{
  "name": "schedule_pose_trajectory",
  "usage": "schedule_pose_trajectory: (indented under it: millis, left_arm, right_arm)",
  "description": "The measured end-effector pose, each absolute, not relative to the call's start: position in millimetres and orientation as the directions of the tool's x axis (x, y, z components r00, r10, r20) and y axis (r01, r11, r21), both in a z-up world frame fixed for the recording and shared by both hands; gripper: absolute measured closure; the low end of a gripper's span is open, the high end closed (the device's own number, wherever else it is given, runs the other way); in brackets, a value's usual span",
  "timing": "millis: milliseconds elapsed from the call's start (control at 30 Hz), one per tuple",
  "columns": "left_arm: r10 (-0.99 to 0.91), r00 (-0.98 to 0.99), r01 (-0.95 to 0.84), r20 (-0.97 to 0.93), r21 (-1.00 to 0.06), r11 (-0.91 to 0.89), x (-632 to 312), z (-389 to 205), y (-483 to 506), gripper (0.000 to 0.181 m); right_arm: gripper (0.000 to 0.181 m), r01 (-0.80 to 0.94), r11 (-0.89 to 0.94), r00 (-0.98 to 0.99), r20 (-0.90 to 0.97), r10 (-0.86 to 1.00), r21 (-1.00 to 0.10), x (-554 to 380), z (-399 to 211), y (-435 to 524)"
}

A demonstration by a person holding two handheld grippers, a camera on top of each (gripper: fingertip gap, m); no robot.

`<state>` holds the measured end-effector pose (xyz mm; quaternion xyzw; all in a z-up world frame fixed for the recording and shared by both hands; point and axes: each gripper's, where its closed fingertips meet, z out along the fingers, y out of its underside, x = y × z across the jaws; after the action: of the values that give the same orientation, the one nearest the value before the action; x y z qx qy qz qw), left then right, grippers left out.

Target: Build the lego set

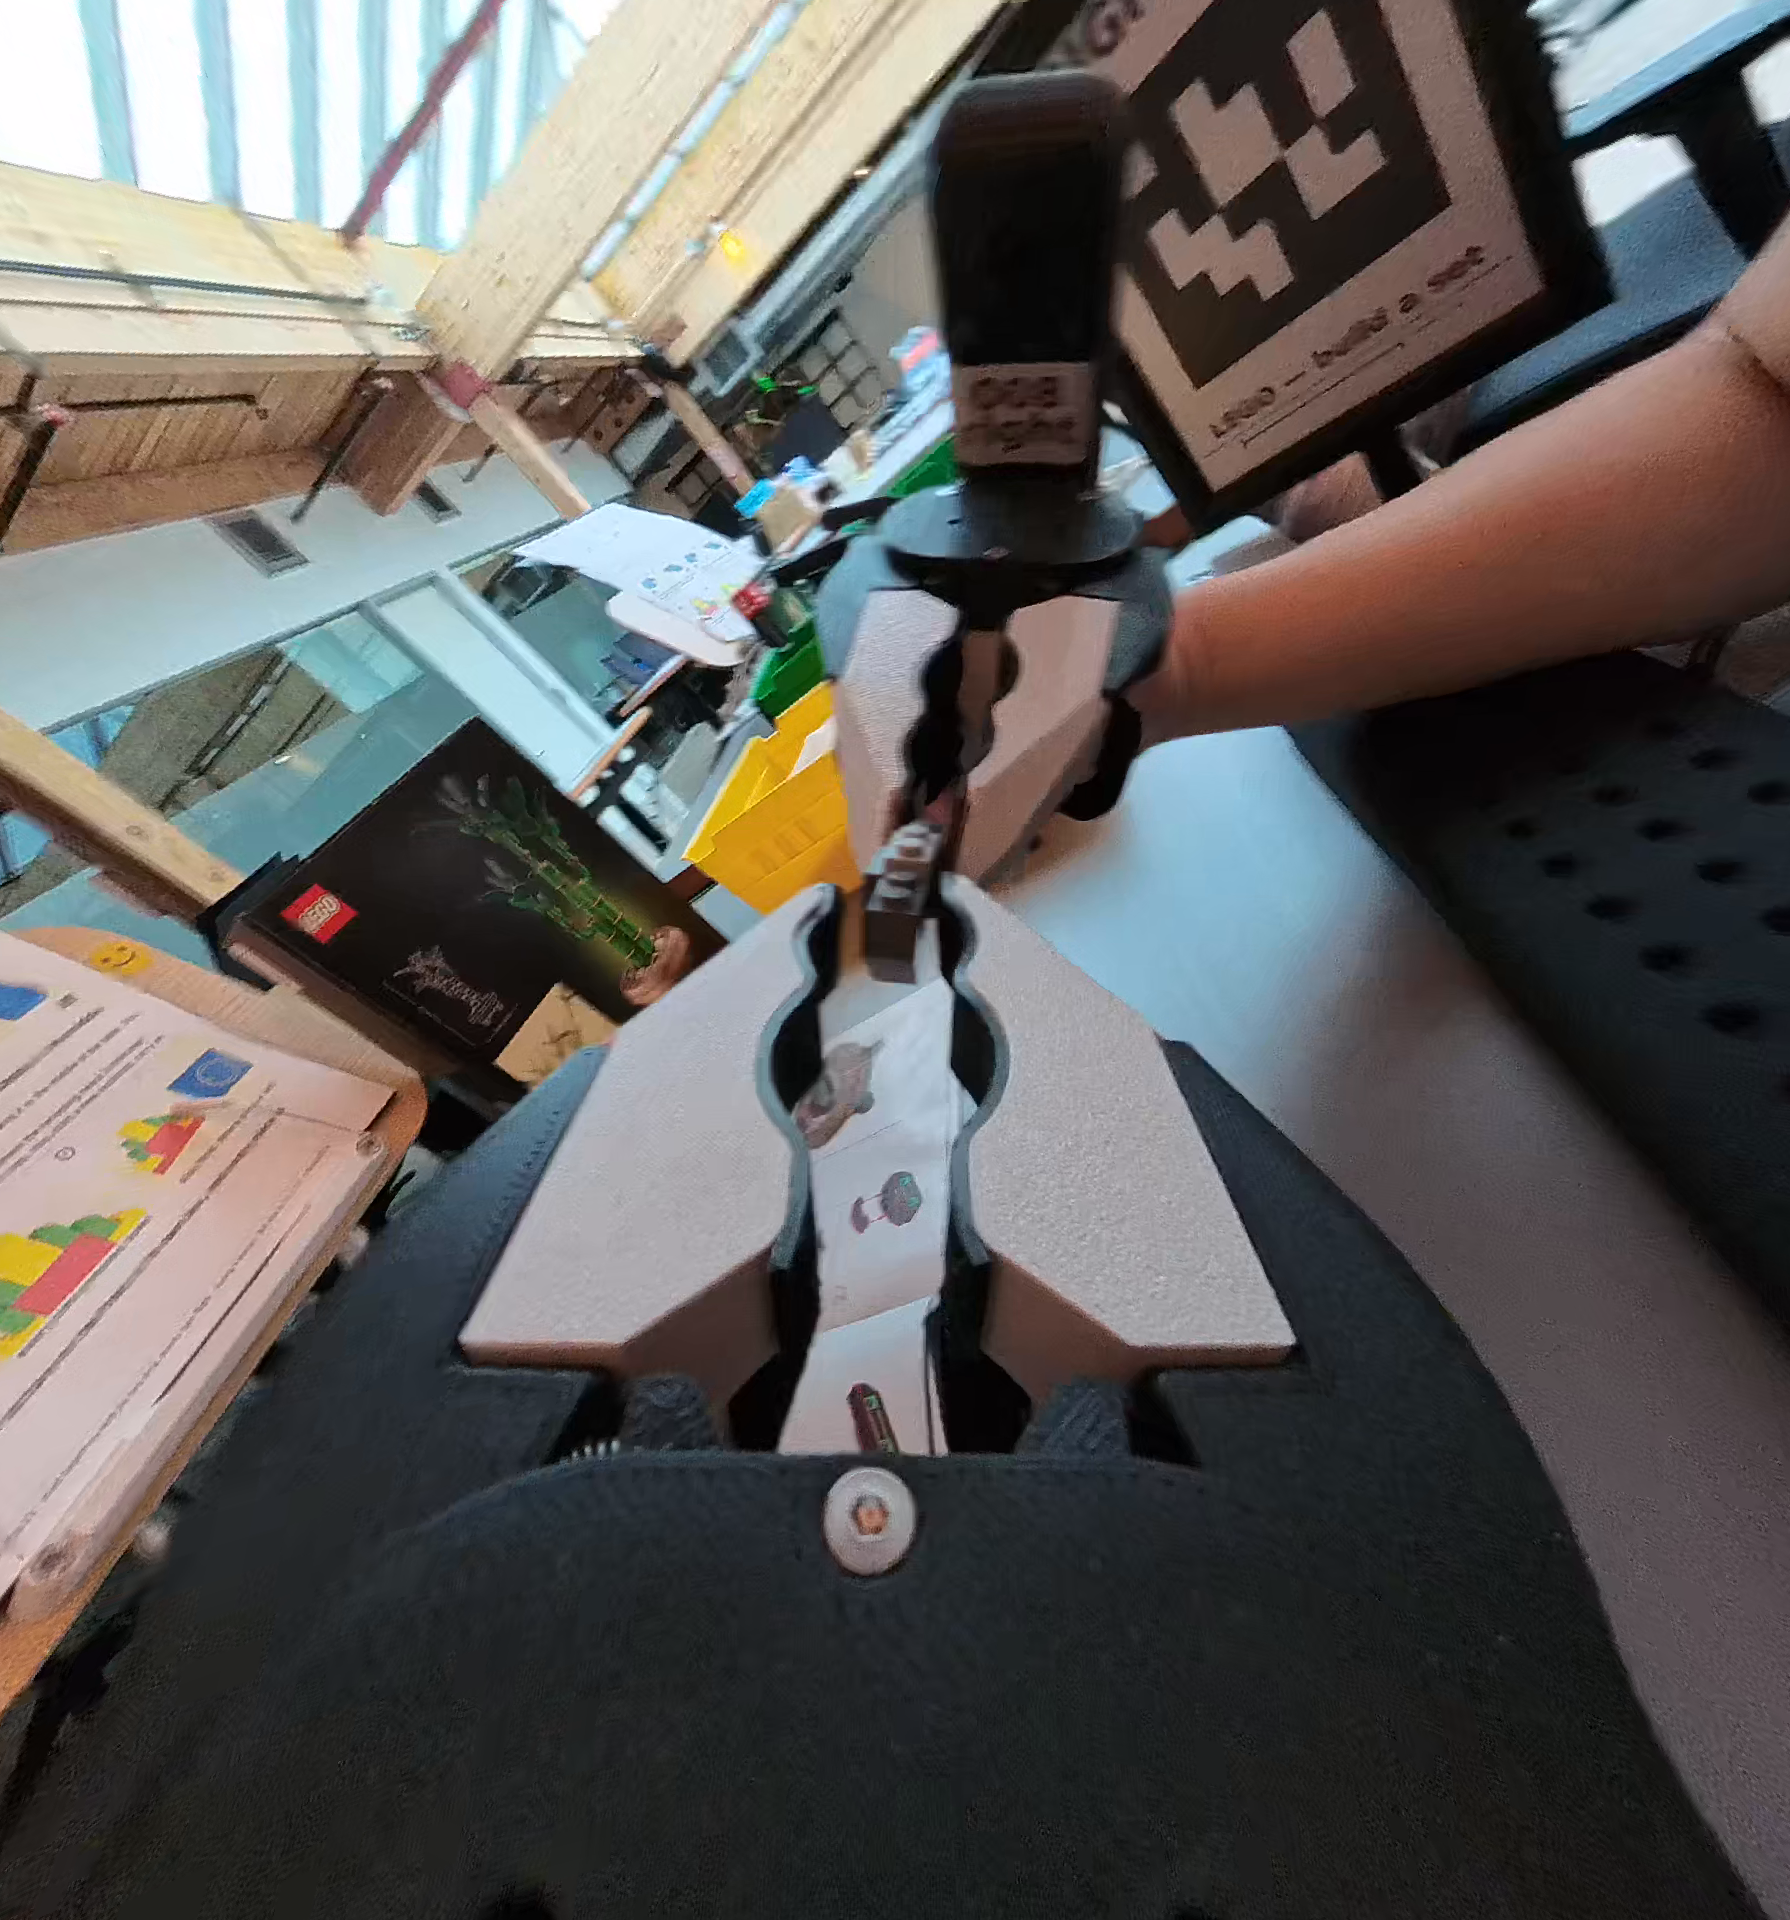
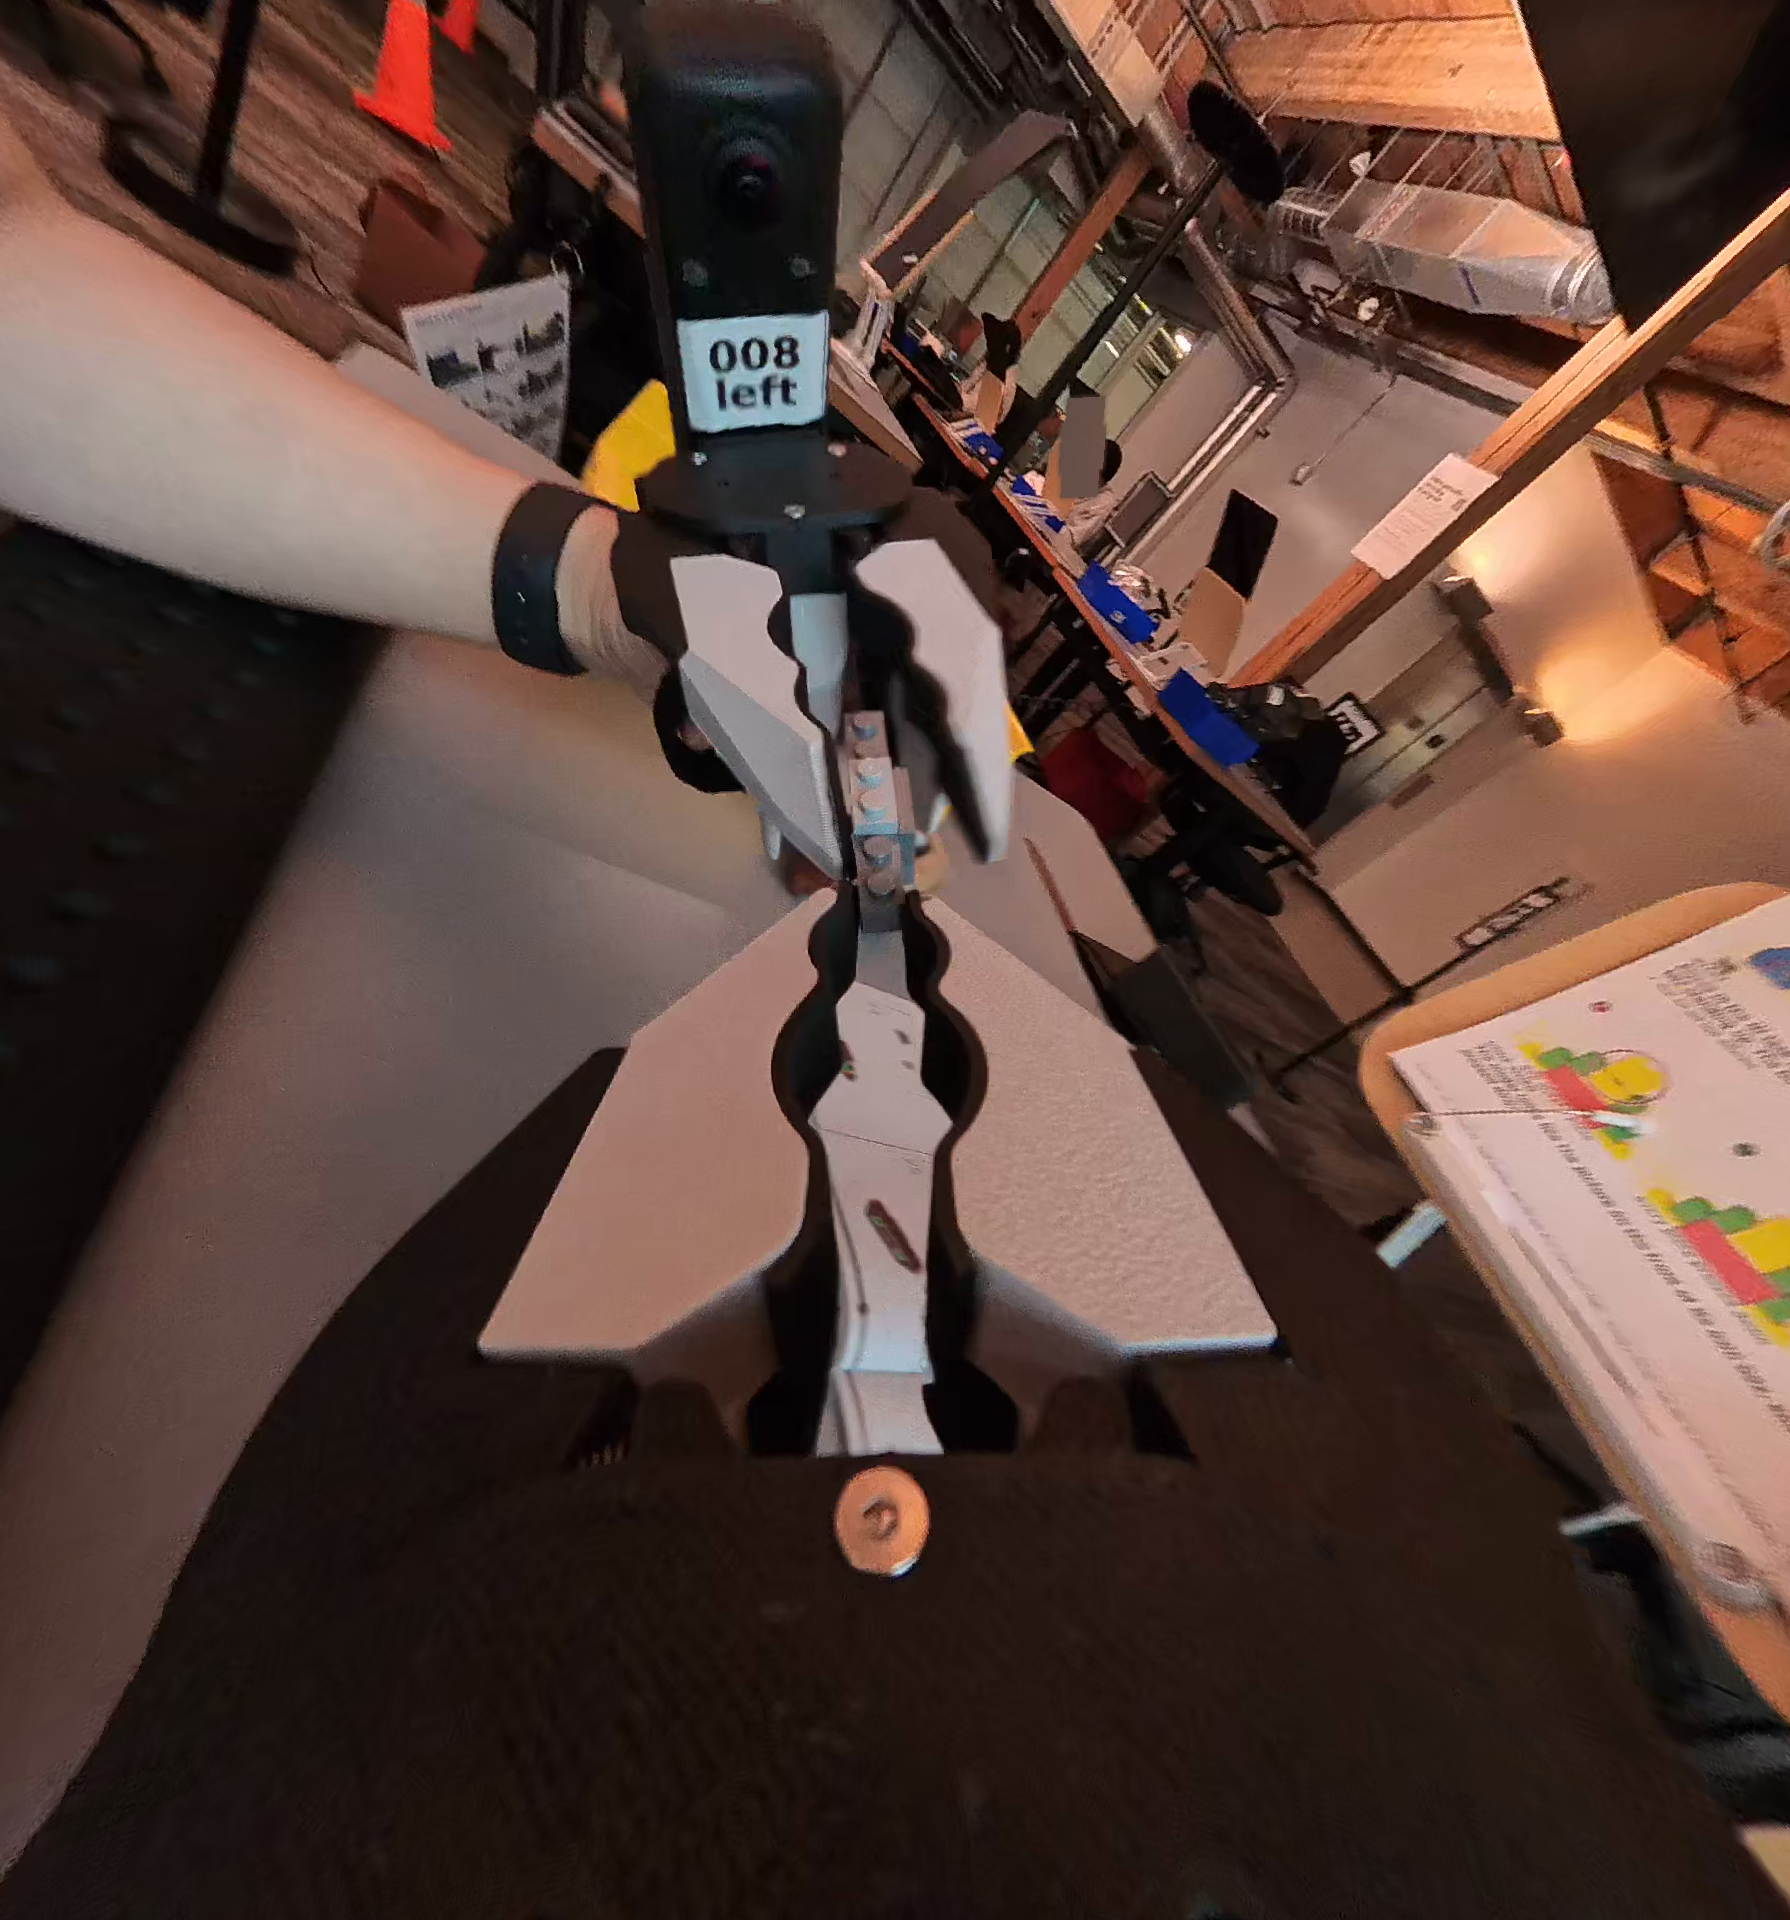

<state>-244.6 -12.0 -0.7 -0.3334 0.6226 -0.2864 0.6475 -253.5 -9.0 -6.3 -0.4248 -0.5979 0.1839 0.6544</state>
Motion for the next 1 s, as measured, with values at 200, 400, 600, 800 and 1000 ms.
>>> schedule_pose_trajectory:
  millis: [200, 400, 600, 800, 1000]
  left_arm:
    - [-0.764, 0.113, -0.1, -0.636, -0.772, 0.628, -249.9, -3.1, -0.5, 0.144]
    - [-0.767, 0.133, -0.118, -0.628, -0.778, 0.617, -254.5, -3.4, 6.2, 0.144]
    - [-0.809, 0.128, -0.127, -0.574, -0.819, 0.56, -252.8, -9.7, 11.1, 0.142]
    - [-0.913, 0.068, -0.126, -0.403, -0.911, 0.393, -250.8, -25.8, 14.4, 0.135]
    - [-0.979, 0.096, -0.046, -0.182, -0.983, 0.178, -251.4, -19.5, 28.1, 0.16]
  right_arm:
    - [0.176, 0.427, 0.73, 0.269, 0.846, 0.46, -0.533, -249.0, 5.0, -4.6]
    - [0.175, 0.565, 0.749, 0.201, 0.938, 0.284, -0.347, -247.6, -4.5, 3.1]
    - [0.175, 0.324, 0.38, 0.295, 0.474, 0.829, -0.866, -249.5, -17.3, 8.7]
    - [0.175, -0.003, -0.35, 0.133, -0.347, 0.928, -0.937, -234.7, -8.1, 17.4]
    - [0.175, -0.074, -0.606, 0.025, -0.609, 0.793, -0.792, -220.8, -12.5, 29.0]
